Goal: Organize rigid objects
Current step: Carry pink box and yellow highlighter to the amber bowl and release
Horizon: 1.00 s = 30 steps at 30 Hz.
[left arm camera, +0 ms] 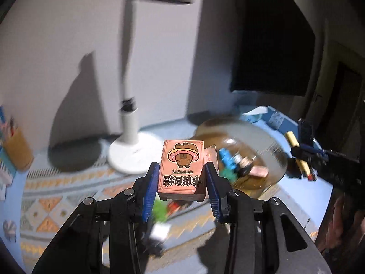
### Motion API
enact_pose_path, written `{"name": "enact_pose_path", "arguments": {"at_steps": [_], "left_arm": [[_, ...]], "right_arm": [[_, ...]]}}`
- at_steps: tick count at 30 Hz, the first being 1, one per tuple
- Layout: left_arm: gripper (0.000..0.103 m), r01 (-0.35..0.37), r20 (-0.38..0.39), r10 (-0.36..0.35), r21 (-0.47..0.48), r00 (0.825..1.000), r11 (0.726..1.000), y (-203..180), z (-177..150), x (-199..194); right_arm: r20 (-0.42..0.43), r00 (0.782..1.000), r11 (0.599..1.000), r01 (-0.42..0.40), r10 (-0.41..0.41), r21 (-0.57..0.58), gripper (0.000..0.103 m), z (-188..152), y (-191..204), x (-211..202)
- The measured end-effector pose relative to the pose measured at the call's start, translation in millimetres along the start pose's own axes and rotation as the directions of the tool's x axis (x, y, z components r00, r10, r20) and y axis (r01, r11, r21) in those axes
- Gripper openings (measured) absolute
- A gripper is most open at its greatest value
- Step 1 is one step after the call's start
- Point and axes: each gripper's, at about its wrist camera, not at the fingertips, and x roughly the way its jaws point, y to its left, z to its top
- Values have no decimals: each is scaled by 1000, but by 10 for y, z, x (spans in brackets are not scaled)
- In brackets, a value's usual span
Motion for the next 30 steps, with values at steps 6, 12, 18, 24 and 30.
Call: {"name": "enact_pose_path", "arguments": {"at_steps": [6, 12, 18, 24, 30], "left_arm": [[37, 66, -61, -66, 6, 996, 998, -427, 288, 564], [37, 73, -190, -76, -19, 979, 997, -619, 184, 1289], [37, 46, -256, -43, 6, 966, 999, -756, 2, 1649], [37, 36, -280, -26, 29, 960, 999, -821, -55, 1822], [51, 24, -308, -16, 22, 951, 999, -811, -43, 1864]], "right_arm": [[-9, 991, 989, 132, -132, 63, 23, 268, -612, 286], [-114, 983, 983, 157, -146, 93, 23, 197, -900, 767], [-199, 970, 981, 165, -142, 101, 23, 20, -1024, 1093], [-224, 962, 979, 178, -154, 94, 23, -23, -1108, 1197], [-219, 960, 978, 195, -174, 78, 30, 11, -1078, 1149]]}}
